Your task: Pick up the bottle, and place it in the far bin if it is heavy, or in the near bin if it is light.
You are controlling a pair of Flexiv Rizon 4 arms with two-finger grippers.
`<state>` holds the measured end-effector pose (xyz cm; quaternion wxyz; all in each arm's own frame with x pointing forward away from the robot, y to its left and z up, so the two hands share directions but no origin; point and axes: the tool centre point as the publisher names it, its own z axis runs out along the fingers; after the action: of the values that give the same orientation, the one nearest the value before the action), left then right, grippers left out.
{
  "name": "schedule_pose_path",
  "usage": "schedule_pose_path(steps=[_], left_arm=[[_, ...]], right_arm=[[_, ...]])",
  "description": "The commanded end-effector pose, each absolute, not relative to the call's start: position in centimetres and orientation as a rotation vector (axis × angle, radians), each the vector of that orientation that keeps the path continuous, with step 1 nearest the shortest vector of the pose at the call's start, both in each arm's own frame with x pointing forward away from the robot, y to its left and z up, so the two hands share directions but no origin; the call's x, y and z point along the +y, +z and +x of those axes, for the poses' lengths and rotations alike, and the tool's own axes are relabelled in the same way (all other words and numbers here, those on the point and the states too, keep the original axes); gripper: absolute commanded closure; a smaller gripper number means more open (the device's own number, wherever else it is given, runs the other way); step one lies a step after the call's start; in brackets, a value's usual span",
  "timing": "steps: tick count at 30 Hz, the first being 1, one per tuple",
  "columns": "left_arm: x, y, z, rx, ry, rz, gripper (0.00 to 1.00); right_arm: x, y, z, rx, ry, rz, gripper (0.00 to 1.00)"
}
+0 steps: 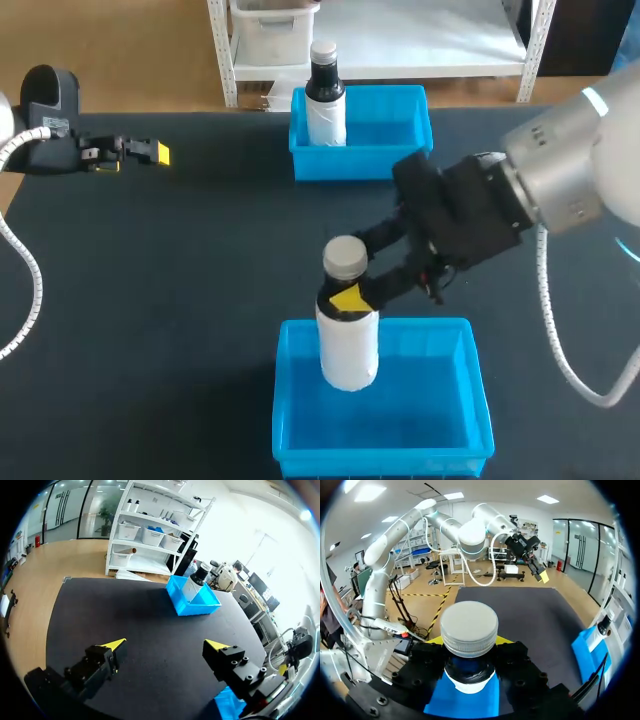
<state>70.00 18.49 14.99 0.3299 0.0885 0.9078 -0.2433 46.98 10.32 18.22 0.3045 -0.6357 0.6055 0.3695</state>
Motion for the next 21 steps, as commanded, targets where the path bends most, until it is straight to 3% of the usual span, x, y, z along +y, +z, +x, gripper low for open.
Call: schedule_pose_path(steps=[1, 21], left_arm=[[18.5, 15.0, 70.0, 2.374, -0.636, 0.231, 0.0], [18.5, 15.0, 70.0, 2.374, -0.636, 0.231, 0.0]], right_arm=[[11.1, 16.9, 47.6, 1.572, 1.005, -1.706, 1.0], [11.3, 13.8, 47.4, 1.532, 1.063, -1.732, 1.0]])
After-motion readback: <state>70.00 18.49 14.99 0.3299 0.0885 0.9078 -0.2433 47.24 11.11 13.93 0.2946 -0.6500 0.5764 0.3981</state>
